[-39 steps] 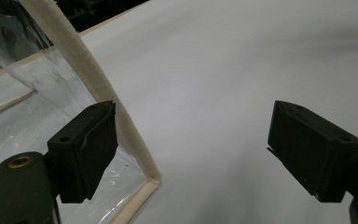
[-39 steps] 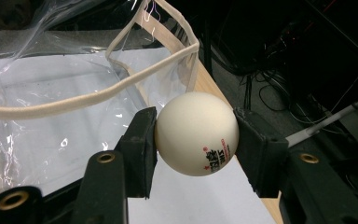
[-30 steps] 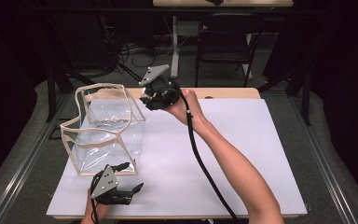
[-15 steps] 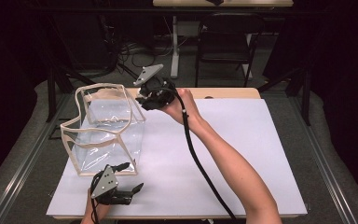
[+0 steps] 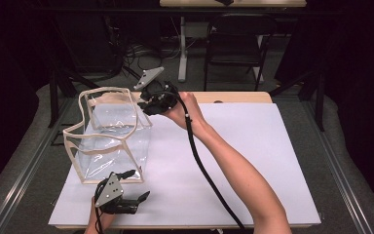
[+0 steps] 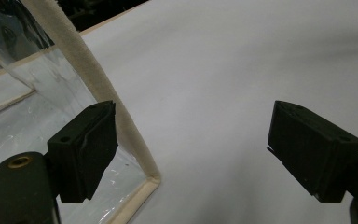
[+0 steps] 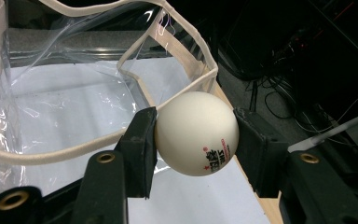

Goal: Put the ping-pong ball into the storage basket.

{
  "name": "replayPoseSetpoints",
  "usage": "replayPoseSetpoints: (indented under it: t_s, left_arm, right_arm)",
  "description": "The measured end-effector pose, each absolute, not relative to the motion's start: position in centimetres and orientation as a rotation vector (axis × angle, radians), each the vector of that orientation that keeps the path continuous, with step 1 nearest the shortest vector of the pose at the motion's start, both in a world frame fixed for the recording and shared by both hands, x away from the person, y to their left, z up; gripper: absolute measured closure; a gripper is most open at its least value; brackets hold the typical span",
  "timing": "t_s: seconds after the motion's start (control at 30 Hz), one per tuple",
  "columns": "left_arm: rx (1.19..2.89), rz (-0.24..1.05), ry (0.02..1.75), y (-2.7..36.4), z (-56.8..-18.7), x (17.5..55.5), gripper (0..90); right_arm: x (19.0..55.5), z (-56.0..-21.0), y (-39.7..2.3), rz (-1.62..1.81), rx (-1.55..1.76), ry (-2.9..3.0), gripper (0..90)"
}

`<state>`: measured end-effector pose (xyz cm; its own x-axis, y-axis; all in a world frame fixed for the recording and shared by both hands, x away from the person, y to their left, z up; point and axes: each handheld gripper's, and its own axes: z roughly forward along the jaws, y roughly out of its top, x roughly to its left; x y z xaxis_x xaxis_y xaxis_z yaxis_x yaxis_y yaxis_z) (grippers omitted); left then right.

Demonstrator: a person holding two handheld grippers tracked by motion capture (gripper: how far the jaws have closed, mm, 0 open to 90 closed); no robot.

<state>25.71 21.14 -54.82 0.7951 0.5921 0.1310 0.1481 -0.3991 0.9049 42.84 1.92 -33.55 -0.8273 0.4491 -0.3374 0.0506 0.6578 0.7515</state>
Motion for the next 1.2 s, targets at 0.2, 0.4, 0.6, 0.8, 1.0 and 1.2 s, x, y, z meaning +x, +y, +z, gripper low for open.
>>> replayPoseSetpoints:
  t_s: [0.2, 0.4, 0.6, 0.8, 1.0, 1.2]
  left_arm:
    - [1.952, 0.539, 0.554, 21.1, -54.8, 25.7, 15.9]
    - [1.954, 0.539, 0.555, 21.1, -54.8, 25.7, 15.9]
    - [1.952, 0.540, 0.557, 21.1, -54.8, 25.7, 15.9]
    - [1.952, 0.538, 0.555, 21.1, -54.8, 25.7, 16.0]
    - [1.953, 0.537, 0.557, 21.1, -54.9, 25.7, 16.0]
    - [1.953, 0.538, 0.557, 21.1, -54.9, 25.7, 15.9]
  right_arm:
    - [42.9, -33.5, 2.4, 1.048, 0.381, 2.368, 51.0]
    - [42.9, -33.3, 3.0, 1.042, 0.368, 2.369, 51.0]
    - [42.8, -33.3, 3.5, 1.036, 0.355, 2.374, 51.0]
    - [42.6, -33.1, 4.0, 1.029, 0.342, 2.380, 51.0]
    - [42.5, -33.0, 4.6, 1.028, 0.329, 2.385, 51.0]
    - [42.4, -33.0, 5.1, 1.029, 0.315, 2.392, 51.0]
